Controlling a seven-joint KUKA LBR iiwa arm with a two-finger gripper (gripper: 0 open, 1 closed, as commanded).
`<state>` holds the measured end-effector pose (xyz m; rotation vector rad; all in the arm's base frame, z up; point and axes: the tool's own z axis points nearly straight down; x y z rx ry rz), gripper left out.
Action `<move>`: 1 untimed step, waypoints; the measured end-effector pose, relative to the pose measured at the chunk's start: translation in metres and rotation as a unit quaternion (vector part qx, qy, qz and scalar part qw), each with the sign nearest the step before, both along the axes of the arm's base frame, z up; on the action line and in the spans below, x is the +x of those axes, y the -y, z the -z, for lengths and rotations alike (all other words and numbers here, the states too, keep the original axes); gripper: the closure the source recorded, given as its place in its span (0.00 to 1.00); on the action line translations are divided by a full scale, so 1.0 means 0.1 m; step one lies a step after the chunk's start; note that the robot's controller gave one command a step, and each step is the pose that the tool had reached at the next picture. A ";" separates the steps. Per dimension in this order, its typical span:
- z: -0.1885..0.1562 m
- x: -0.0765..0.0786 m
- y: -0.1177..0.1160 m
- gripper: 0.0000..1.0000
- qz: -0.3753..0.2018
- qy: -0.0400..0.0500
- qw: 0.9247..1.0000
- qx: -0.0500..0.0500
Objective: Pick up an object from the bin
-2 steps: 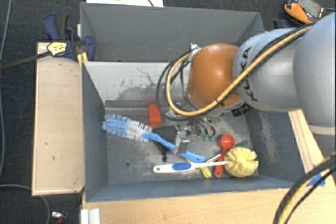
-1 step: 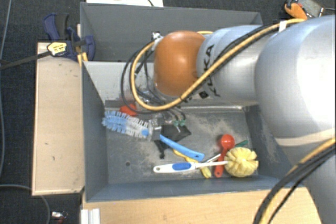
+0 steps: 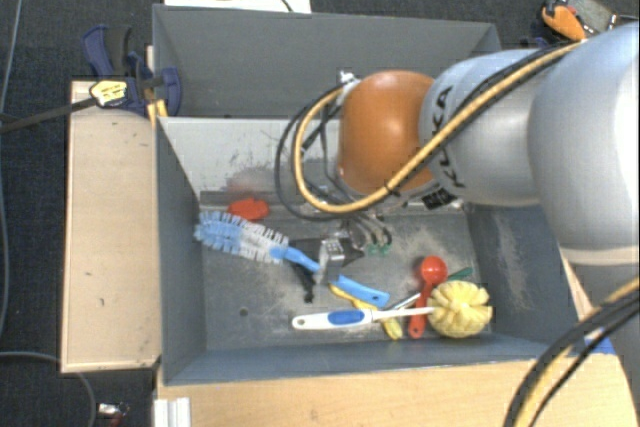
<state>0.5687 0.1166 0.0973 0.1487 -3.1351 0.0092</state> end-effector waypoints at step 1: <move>0.16 0.19 -0.36 1.00 -0.050 0.009 0.999 0.007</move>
Offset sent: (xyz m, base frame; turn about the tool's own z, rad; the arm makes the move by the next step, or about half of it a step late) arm 0.0000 0.0000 0.0000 0.0000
